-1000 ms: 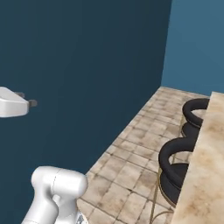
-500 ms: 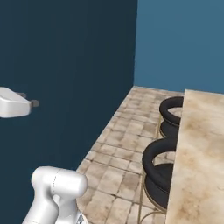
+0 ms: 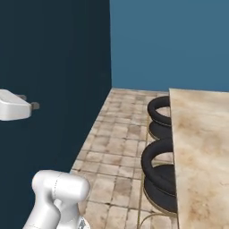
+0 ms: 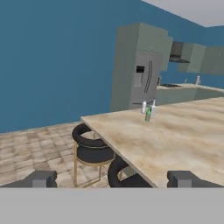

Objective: Sort all alcoholic drinks to one cabinet, and non-alcoholic drinks to the other.

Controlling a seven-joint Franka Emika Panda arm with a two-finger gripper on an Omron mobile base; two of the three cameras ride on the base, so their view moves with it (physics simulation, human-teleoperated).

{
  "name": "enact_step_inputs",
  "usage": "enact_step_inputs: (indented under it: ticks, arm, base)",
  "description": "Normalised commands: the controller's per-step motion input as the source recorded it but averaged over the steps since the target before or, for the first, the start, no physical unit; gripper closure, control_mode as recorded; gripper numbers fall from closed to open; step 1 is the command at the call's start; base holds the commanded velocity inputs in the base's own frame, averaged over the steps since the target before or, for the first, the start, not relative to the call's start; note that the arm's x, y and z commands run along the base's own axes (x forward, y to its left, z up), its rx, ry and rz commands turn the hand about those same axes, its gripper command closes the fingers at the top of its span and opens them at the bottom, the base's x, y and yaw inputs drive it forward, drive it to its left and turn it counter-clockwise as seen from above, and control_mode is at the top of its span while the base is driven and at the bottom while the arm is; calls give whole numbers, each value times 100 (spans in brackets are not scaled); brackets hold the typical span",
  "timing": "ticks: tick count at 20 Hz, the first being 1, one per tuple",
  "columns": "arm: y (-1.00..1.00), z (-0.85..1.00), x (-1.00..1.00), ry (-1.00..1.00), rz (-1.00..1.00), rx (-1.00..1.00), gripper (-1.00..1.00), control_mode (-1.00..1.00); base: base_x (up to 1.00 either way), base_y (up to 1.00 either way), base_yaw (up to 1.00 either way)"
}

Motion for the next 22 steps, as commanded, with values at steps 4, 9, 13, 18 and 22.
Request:
enact_step_inputs:
  ticks: [4, 9, 13, 18, 22]
  arm:
    - [0, 0, 0, 0, 0, 0, -100, 100]
    - [0, 0, 0, 0, 0, 0, -100, 100]
    - [0, 0, 0, 0, 0, 0, -100, 100]
    - [0, 0, 0, 0, 0, 0, -100, 100]
    - [0, 0, 0, 0, 0, 0, -100, 100]
  base:
    - [36, 56, -29]
    - [45, 55, -28]
    - [50, 57, -26]
    - [52, 60, -25]
    - [46, 62, -25]
